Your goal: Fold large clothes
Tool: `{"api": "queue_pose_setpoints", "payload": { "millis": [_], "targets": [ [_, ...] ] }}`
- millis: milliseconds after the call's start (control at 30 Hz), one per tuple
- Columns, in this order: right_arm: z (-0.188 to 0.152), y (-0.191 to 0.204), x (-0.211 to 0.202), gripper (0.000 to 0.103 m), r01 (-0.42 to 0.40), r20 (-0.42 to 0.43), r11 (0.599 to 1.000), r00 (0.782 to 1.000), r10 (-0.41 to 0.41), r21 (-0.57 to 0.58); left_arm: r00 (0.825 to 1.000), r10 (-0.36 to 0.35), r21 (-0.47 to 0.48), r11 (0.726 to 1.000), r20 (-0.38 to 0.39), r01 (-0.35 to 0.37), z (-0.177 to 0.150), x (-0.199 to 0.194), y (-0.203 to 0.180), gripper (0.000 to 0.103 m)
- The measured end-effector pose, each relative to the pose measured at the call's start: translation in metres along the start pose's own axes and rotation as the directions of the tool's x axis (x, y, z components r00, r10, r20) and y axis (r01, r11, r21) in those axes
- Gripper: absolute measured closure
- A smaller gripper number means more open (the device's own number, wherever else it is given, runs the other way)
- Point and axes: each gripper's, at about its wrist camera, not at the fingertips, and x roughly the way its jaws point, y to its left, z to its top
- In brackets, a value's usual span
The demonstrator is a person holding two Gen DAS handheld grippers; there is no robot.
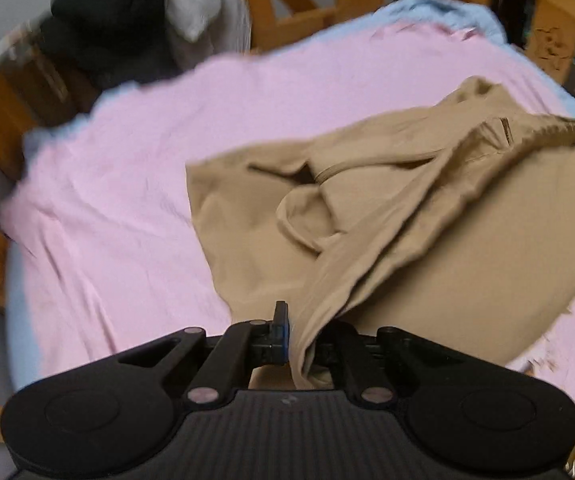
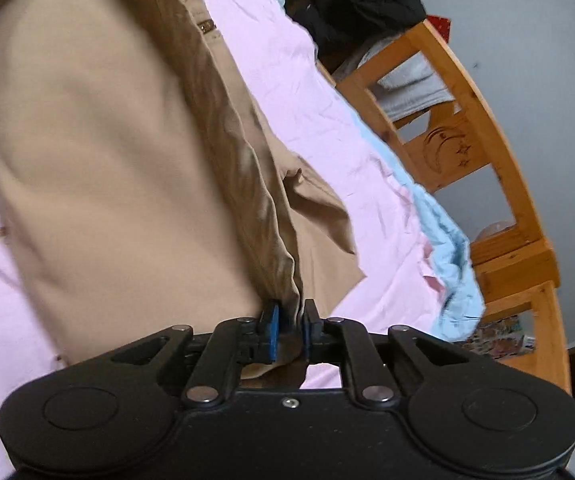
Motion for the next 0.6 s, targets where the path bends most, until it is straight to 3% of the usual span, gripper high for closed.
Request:
{"api": "queue_pose_setpoints", "payload": {
  "millis": [100,200,267,333,400,467,533,600],
  "targets": [
    [0.006,-0.001,0.033,0.088,-0.015,-0.021,1.000,1.000,0.015,0.013,0.996,-0.079,-0.132,0.989,-0.052,0.071,0.001,0.027,0.019,0.095],
    [0.006,-0.003,0.051,0.083,-0.036,-0.031,0.997,0.999,0.038,0.063,0.986,-0.163,-0.261,0.954,-0.029,0.150,-0.004,0.024,0.035,0.095],
    [0.004,-0.009,0.055,0.081,-0.049,-0.022,0.990,0.998,0.053,0.130,0.972,-0.233,-0.320,0.918,0.038,0.233,-0.007,0.009,0.047,0.083],
    [0.001,-0.019,0.051,0.080,-0.078,-0.004,0.973,0.997,0.081,0.219,0.957,-0.263,-0.369,0.883,0.126,0.291,-0.012,-0.007,0.063,0.043],
    [-0.001,-0.031,0.047,0.080,-0.102,0.010,0.945,0.995,0.103,0.309,0.949,-0.233,-0.420,0.855,0.213,0.304,-0.021,-0.024,0.078,0.032],
    [-0.005,-0.048,0.044,0.079,-0.134,0.023,0.888,0.990,0.138,0.440,0.943,-0.210,-0.449,0.838,0.259,0.310,-0.028,-0.037,0.092,0.031],
    [-0.007,-0.064,0.044,0.069,-0.150,0.037,0.835,0.987,0.154,0.530,0.935,-0.191,-0.475,0.820,0.298,0.318,-0.037,-0.045,0.101,0.020],
    [-0.011,-0.074,0.037,0.058,-0.163,0.061,0.806,0.986,0.156,0.570,0.932,-0.165,-0.475,0.824,0.323,0.311,-0.051,-0.051,0.101,0.013]
  ]
}}
